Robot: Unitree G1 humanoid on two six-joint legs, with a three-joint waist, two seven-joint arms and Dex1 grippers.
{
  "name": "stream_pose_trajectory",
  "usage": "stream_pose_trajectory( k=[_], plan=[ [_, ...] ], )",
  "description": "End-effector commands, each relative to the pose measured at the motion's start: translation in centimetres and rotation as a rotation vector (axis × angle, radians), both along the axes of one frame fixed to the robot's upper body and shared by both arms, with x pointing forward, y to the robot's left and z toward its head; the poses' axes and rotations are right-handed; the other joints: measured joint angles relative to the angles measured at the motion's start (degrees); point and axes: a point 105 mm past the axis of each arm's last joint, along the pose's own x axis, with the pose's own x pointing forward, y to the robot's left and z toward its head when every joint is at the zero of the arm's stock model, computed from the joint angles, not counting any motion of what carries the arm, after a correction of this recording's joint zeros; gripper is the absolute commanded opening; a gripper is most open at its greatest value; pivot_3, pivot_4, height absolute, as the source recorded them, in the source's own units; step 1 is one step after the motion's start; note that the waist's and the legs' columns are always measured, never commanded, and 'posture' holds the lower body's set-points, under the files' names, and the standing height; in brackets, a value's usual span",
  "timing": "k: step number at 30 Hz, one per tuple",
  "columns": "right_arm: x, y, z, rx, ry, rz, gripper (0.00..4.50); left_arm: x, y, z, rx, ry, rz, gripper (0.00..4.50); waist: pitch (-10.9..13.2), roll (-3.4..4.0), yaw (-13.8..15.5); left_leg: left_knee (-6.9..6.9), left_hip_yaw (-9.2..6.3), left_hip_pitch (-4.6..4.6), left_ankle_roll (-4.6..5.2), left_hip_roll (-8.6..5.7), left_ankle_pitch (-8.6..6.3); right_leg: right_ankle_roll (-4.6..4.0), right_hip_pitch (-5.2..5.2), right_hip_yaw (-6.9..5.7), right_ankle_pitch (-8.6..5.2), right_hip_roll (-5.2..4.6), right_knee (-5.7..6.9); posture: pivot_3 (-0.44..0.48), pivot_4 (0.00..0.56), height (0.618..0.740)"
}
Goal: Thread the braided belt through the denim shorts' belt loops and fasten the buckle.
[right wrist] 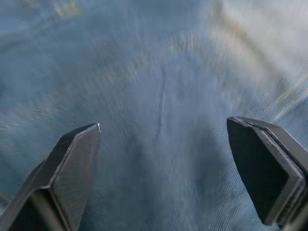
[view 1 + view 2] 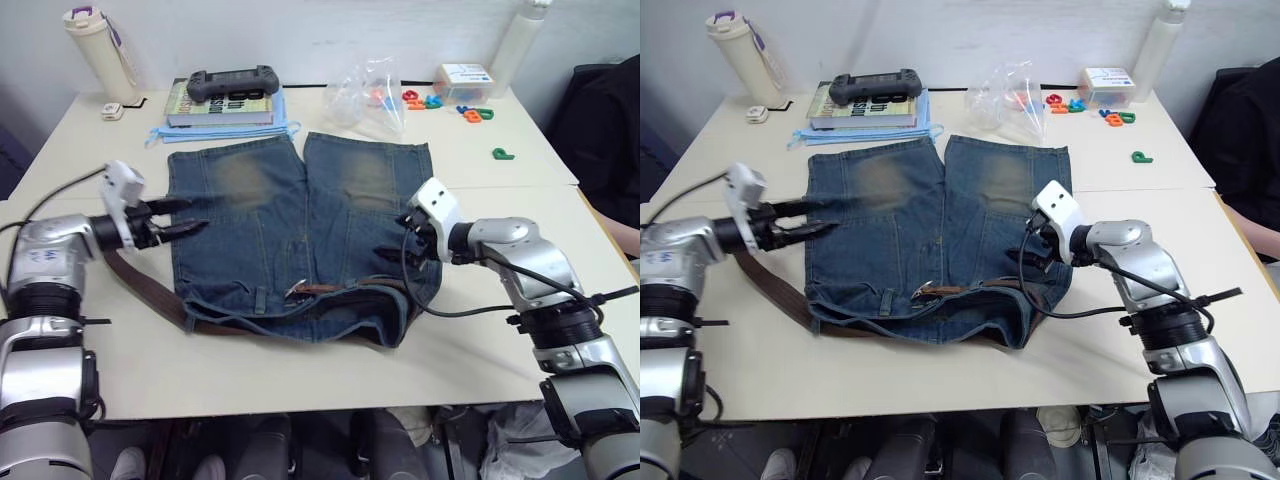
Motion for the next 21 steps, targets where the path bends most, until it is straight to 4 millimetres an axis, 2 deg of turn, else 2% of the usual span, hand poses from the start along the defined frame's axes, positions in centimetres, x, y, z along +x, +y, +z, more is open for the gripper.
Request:
stream_pose_trajectory(
  k=[1,6,7,9,10,16,17,21],
  plan=[
    [0.2,-0.1,-1.3,-0.028,0.086,0.015,4.48,-0.5,-0.1,-2.2,0.099,0.072,-0.043,3.71,0.0,-0.09,-0.6,0.06,0.00,-0.02,0.02,0.00,-0.01,0.00,-0.02,0.03,0.00,-0.02,0.01,0.000,0.150,0.667],
    [0.2,0.0,-3.4,-0.046,0.195,0.009,4.48,-1.5,0.1,-5.2,0.228,0.153,-0.084,3.71,-0.2,-0.29,-0.6,0.19,-0.01,0.23,-0.08,0.04,-0.09,-0.04,0.13,0.03,-0.02,-0.15,-0.08,0.000,0.150,0.667],
    [0.4,0.0,-3.6,-0.046,0.204,0.003,3.98,-1.5,0.1,-5.3,0.245,0.150,-0.087,3.71,-0.4,-0.31,-0.7,0.20,0.00,0.26,-0.10,0.04,-0.12,-0.04,0.13,0.03,-0.02,-0.17,-0.06,0.000,0.150,0.667],
    [0.6,-0.1,-3.9,-0.051,0.209,-0.003,3.30,-1.5,0.0,-5.4,0.247,0.147,-0.092,3.15,-0.6,-0.33,-0.6,0.19,0.01,0.31,-0.12,0.04,-0.14,-0.06,0.13,0.01,-0.03,-0.22,-0.03,0.000,0.150,0.667],
    [0.6,-0.1,-4.0,-0.055,0.209,-0.003,2.81,-1.5,0.0,-5.3,0.241,0.147,-0.094,2.85,-0.8,-0.33,-0.6,0.19,0.00,0.32,-0.13,0.04,-0.16,-0.08,0.13,-0.01,-0.04,-0.24,-0.01,0.000,0.150,0.667],
    [2.0,-0.3,-4.3,-0.091,0.155,-0.042,0.00,-1.5,-0.4,-5.3,0.219,0.143,-0.100,0.18,-1.2,-0.38,-0.7,0.22,0.01,0.34,-0.12,0.04,-0.23,-0.10,0.14,-0.04,-0.06,-0.29,0.02,0.000,0.150,0.667],
    [2.4,-0.3,-4.3,-0.098,0.132,-0.052,0.00,-1.4,-0.5,-5.2,0.217,0.136,-0.094,0.04,-1.3,-0.42,-0.8,0.23,0.01,0.37,-0.12,0.04,-0.24,-0.10,0.17,-0.04,-0.06,-0.29,0.02,0.000,0.150,0.667],
    [4.0,0.3,-3.8,-0.090,0.051,-0.095,0.00,-0.1,-0.4,-5.3,0.260,0.079,-0.009,0.04,-1.5,-0.46,-0.8,0.24,0.06,0.63,-0.10,0.03,-0.28,-0.10,0.39,-0.10,-0.06,-0.39,0.03,0.000,0.150,0.667]
  ],
)
